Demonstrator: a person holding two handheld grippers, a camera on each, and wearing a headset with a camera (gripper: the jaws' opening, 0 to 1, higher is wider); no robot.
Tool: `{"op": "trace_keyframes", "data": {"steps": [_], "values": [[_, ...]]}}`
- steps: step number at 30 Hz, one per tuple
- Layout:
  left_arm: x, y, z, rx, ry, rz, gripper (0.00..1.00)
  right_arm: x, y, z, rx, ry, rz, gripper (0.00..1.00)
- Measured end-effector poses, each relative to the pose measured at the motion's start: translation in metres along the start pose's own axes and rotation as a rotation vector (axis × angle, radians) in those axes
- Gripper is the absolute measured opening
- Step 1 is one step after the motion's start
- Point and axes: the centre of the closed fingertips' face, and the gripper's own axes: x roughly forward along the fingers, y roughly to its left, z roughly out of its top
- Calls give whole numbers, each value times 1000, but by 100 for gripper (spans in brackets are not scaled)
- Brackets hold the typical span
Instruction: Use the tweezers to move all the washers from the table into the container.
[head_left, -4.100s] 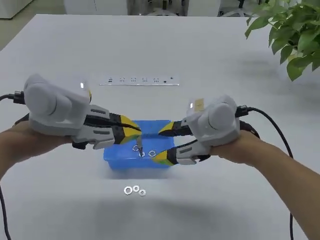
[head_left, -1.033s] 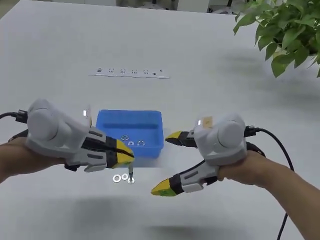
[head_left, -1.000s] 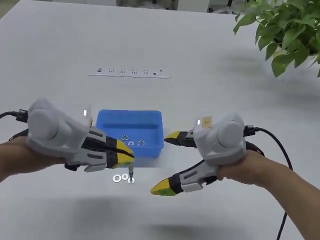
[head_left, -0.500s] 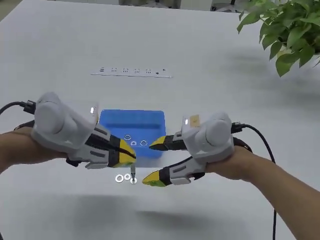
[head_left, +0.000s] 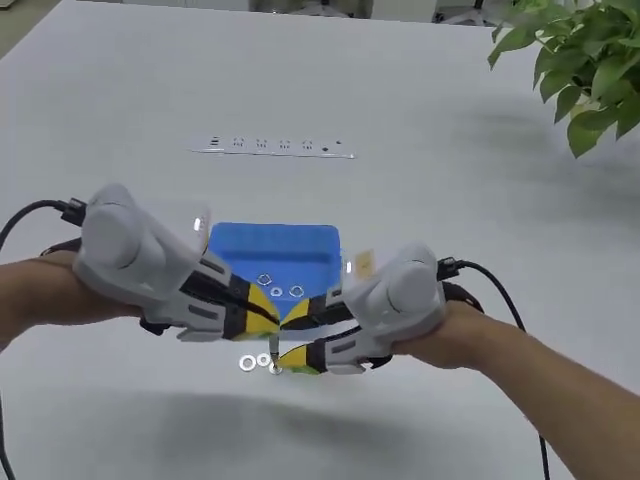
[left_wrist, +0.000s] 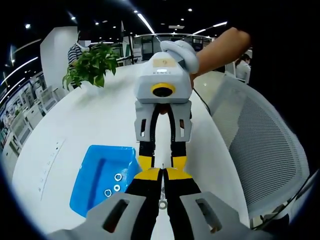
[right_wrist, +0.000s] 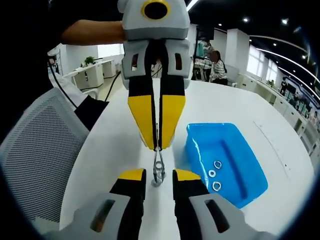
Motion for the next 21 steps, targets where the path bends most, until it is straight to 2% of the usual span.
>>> {"op": "trace_keyframes", "data": {"steps": [7, 21], "values": [[0, 1, 0, -2, -2, -10, 6, 4, -2, 2, -42, 4, 0, 13], [0, 2, -1, -10, -2, -14, 6, 6, 1, 3, -67, 11, 0, 9]]}}
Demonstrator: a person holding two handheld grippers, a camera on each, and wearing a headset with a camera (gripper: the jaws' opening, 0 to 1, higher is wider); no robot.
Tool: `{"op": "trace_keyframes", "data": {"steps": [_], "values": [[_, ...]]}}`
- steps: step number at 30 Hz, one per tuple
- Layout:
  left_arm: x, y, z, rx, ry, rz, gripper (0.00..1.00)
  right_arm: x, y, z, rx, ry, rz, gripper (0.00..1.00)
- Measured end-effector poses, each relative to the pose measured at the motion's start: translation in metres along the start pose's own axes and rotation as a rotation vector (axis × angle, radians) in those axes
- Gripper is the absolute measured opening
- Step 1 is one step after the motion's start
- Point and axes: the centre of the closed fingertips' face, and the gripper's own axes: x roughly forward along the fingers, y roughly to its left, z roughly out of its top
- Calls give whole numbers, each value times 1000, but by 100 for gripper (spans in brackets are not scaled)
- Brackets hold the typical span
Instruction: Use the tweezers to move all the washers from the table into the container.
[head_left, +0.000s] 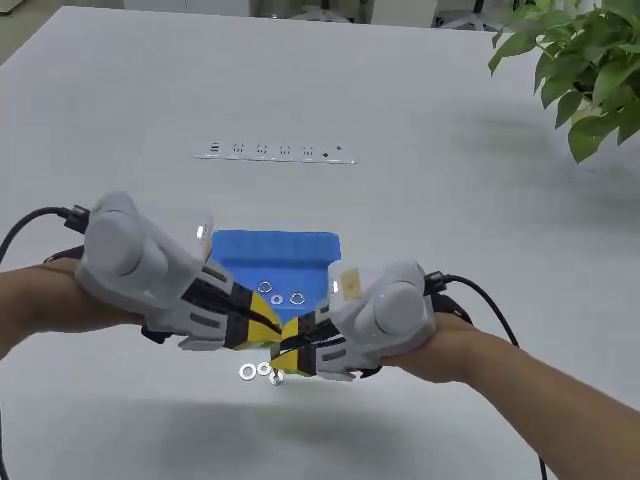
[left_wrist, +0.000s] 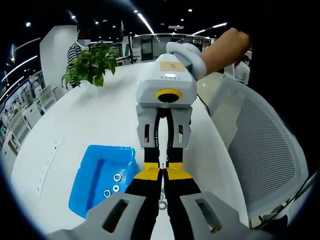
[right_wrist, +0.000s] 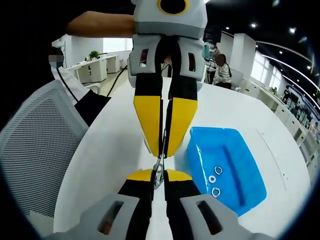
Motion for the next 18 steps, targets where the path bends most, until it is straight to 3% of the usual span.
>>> {"op": "trace_keyframes", "data": {"steps": [18], "values": [[-1, 0, 0, -25, 2, 21, 7, -6, -2, 1, 8, -5, -9, 8]]}}
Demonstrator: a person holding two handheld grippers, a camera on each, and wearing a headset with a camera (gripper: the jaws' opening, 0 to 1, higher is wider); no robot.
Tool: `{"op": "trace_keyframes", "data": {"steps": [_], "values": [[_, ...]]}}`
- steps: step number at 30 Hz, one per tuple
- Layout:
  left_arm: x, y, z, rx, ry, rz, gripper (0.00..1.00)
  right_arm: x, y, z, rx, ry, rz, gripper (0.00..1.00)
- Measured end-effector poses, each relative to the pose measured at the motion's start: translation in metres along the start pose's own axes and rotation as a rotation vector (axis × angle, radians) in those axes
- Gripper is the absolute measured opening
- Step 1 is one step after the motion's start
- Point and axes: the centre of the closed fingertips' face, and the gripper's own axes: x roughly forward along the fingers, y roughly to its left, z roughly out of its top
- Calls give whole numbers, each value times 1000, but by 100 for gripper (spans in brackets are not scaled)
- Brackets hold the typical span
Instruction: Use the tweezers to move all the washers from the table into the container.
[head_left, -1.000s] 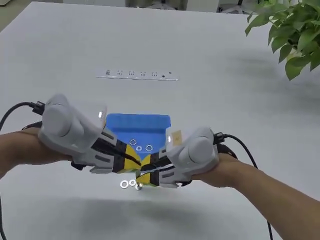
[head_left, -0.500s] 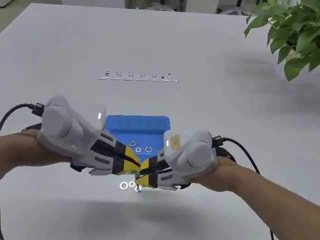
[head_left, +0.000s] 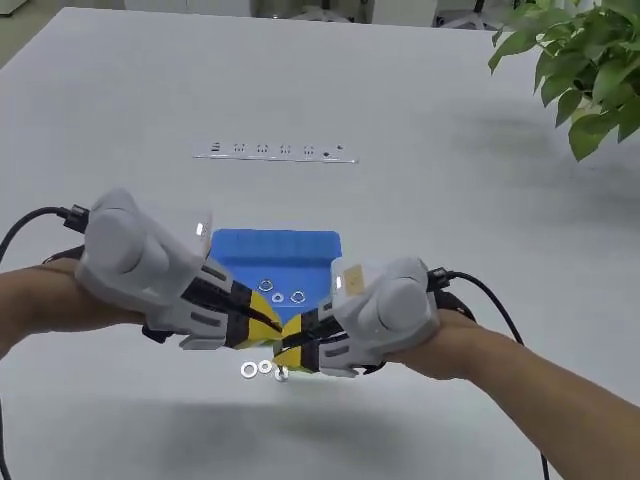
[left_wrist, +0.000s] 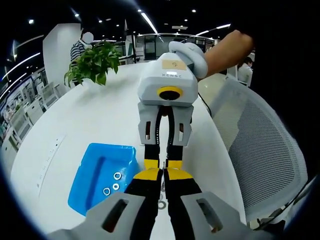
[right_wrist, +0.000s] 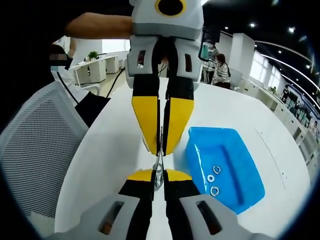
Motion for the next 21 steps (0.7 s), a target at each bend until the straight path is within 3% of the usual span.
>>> {"op": "trace_keyframes", "data": {"steps": [10, 17, 21], "values": [[-8, 3, 2, -48, -42, 50, 22, -9, -4, 6, -1, -12, -20, 8], [-18, 4, 4, -120, -109, 102, 35, -17, -9, 15, -9, -24, -34, 8], [-23, 5, 3, -161, -142, 134, 49, -22, -13, 21, -15, -26, -41, 8]]}}
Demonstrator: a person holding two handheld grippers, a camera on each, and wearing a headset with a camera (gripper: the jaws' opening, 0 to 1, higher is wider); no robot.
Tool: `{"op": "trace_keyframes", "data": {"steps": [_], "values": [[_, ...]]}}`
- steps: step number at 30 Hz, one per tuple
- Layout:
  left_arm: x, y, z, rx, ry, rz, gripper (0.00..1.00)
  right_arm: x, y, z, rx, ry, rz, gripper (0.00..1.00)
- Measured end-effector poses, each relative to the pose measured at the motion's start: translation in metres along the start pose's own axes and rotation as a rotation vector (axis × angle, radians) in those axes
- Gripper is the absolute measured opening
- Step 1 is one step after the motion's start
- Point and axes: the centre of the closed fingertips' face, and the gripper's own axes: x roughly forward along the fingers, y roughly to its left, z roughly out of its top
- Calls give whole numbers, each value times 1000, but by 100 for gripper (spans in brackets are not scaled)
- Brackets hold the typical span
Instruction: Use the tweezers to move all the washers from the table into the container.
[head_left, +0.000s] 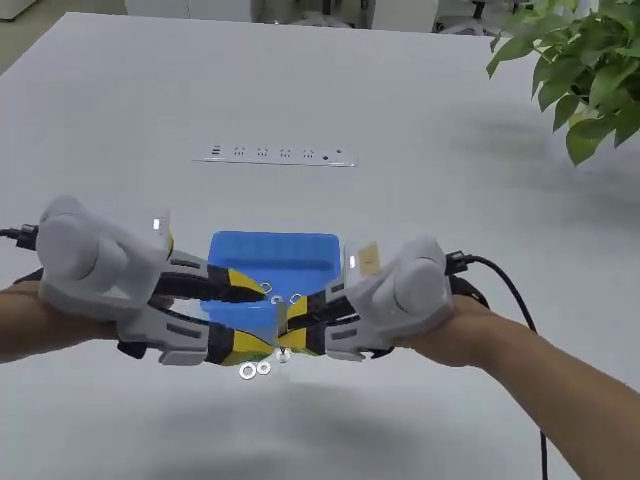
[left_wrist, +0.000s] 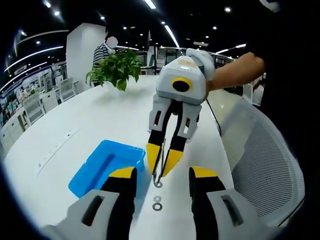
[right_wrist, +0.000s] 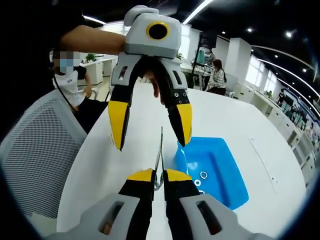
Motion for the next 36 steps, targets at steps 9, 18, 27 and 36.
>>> {"op": "trace_keyframes", "data": {"steps": [9, 18, 27, 36], "values": [[-14, -2, -7, -63, -36, 57, 63, -9, -11, 12, -6, -9, -13, 8], [-25, 0, -9, -88, -69, 132, 74, -13, -24, 26, 0, -31, -17, 8], [-29, 3, -9, -109, -92, 177, 85, -13, -43, 41, -18, -50, -20, 8], [-32, 10, -8, -128, -106, 211, 94, -3, -61, 46, -14, -74, -34, 8]]}}
